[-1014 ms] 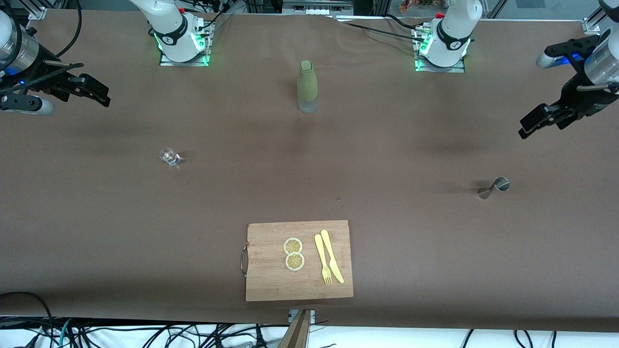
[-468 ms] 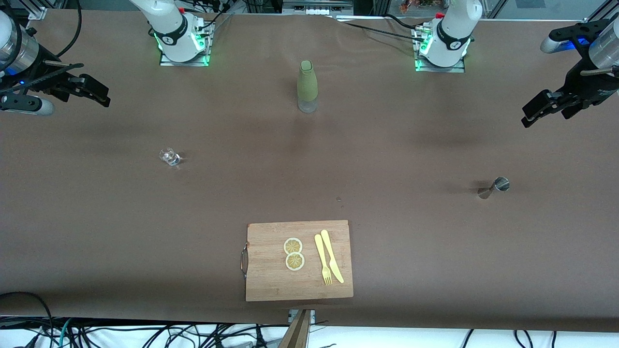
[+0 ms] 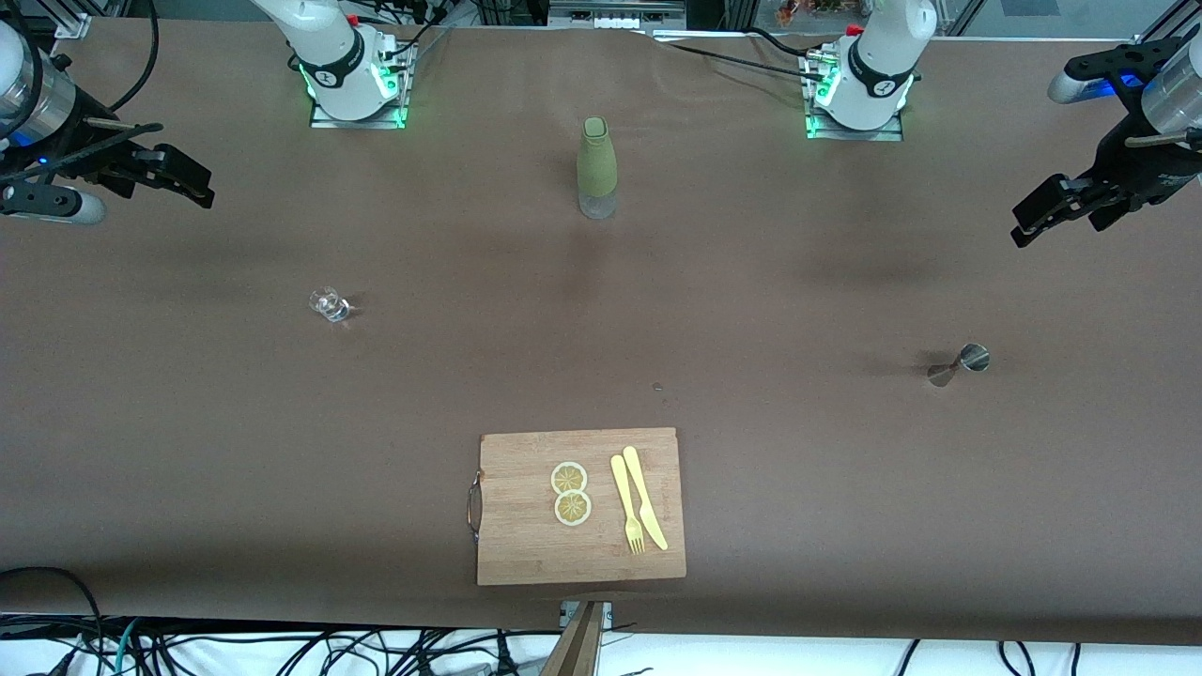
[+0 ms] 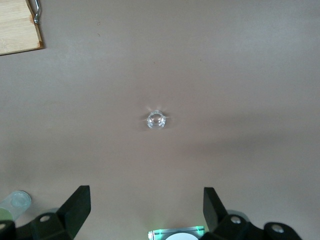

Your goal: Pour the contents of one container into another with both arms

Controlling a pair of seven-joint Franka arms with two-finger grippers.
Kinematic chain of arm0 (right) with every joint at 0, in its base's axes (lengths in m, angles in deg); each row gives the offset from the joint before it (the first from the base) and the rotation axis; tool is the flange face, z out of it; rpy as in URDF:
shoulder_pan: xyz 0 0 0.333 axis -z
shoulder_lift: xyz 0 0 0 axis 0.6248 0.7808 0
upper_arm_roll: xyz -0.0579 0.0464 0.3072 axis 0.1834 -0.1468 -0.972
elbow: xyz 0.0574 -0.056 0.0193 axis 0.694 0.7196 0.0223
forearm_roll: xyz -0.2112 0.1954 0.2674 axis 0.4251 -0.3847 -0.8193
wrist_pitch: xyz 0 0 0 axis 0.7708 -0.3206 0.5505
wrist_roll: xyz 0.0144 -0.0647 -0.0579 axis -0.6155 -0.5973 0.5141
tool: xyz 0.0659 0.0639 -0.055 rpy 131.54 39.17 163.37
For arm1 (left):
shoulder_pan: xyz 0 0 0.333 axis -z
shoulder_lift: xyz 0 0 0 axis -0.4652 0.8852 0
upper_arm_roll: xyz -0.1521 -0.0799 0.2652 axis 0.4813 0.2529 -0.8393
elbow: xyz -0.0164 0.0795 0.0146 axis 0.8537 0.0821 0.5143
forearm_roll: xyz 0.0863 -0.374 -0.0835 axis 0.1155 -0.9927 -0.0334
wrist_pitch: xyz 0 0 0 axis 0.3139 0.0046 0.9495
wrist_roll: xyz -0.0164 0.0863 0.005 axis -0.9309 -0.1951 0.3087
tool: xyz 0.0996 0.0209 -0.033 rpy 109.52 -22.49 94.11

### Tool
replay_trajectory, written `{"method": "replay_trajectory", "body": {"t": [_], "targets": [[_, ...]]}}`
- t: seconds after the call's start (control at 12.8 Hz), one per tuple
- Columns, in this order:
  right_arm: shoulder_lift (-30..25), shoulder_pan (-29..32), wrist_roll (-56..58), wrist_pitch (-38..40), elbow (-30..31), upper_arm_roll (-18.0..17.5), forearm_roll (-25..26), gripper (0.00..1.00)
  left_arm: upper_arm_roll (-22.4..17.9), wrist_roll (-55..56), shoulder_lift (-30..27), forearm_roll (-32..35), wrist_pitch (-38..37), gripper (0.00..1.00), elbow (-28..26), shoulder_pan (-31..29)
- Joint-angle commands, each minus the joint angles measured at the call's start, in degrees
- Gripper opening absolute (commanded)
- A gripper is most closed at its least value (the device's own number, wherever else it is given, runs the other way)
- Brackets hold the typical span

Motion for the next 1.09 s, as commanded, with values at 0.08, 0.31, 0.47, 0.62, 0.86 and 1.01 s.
{"method": "replay_trajectory", "body": {"t": [0.08, 0.31, 0.47, 0.62, 0.86, 1.01], "targets": [[0.2, 0.3, -0.7, 0.0, -0.6, -0.3, 0.7, 1.0, -1.3, -20.2, 0.2, -0.7, -1.3, 1.0, 1.0, -0.7], [0.2, 0.3, -0.7, 0.1, -0.6, -0.3, 0.8, 1.0, -1.3, -20.2, 0.3, -0.7, -1.3, 1.0, 1.0, -0.7], [0.2, 0.3, -0.7, 0.1, -0.6, -0.3, 0.7, 1.0, -1.3, -20.2, 0.5, -0.8, -1.3, 1.0, 1.0, -0.8], [0.2, 0.3, -0.7, 0.1, -0.6, -0.3, 0.8, 1.0, -0.8, -20.2, 0.5, -0.8, -1.4, 1.0, 1.1, -0.8], [0.2, 0.3, -0.7, 0.1, -0.6, -0.3, 0.8, 1.0, -0.7, -19.6, 0.5, -0.8, -1.4, 1.0, 1.1, -0.7], [0.2, 0.3, -0.7, 0.1, -0.6, -0.3, 0.8, 1.0, -0.7, -19.6, 0.5, -1.2, -1.3, 1.0, 1.1, -0.8]]}}
